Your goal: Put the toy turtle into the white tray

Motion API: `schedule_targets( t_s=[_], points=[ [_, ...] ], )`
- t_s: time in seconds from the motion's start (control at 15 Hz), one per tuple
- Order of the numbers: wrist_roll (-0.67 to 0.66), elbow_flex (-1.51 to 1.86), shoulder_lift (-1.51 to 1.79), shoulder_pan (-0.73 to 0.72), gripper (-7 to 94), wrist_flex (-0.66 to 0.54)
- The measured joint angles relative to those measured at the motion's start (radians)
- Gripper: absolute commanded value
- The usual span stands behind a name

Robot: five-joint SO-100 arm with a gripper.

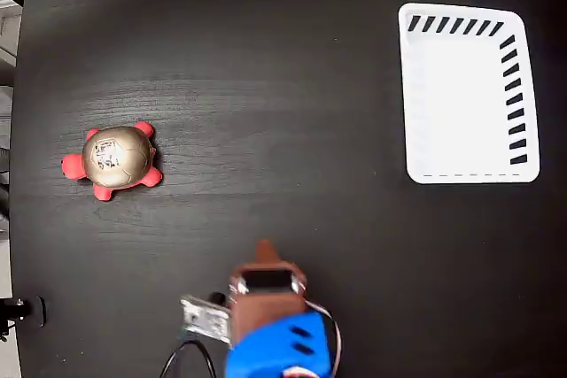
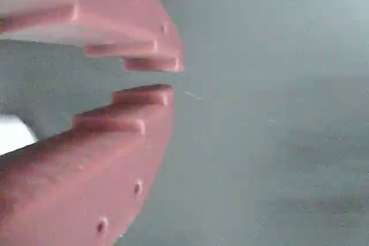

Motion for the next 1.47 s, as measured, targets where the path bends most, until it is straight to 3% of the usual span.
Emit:
schedule_targets(
  t_s=[0.4,0.87,1.2,1.47],
  points=[
    [0.115,-0.52,-0.592,-0.163,-1,0.032],
    [0.135,-1.164,-1.226,-0.31,2,0.249],
    [0.126,-1.374,-1.479,-0.397,33,0.288],
    [0.126,-1.483,-1.623,-0.431,50,0.333]
  ],
)
